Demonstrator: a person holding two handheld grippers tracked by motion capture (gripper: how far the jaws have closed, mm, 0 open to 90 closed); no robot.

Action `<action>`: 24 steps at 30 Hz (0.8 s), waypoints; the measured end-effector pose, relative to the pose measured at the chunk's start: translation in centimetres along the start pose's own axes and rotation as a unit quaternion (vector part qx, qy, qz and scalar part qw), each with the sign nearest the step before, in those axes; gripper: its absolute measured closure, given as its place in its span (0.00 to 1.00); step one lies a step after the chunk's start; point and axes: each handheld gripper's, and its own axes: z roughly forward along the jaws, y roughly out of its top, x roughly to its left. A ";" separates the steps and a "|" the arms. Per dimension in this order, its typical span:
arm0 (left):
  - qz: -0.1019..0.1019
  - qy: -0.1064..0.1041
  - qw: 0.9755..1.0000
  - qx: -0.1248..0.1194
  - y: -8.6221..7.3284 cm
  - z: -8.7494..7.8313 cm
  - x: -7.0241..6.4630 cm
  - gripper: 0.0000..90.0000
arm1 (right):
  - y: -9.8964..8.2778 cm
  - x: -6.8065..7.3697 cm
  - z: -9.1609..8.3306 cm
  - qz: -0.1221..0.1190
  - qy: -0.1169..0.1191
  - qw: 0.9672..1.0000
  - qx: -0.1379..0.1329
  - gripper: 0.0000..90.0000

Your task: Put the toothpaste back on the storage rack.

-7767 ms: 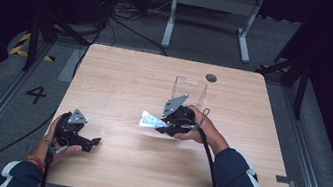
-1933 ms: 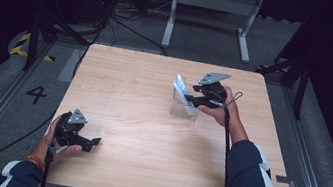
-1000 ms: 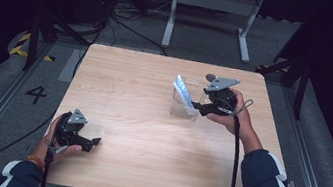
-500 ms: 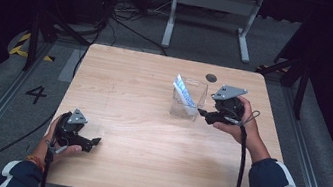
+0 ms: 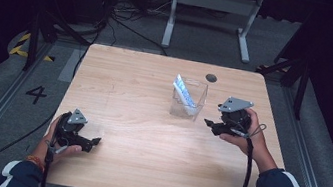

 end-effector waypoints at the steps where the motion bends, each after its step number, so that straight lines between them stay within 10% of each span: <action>1: 0.000 0.000 1.000 0.000 0.0 0.0 0.0 0.01 | -0.2 0.0 0.0 0.000 -0.001 1.000 0.002 0.33; 24: 0.000 0.001 1.000 0.000 0.0 0.0 0.0 0.01 | -6.4 0.7 0.0 0.025 -0.007 0.999 0.033 0.33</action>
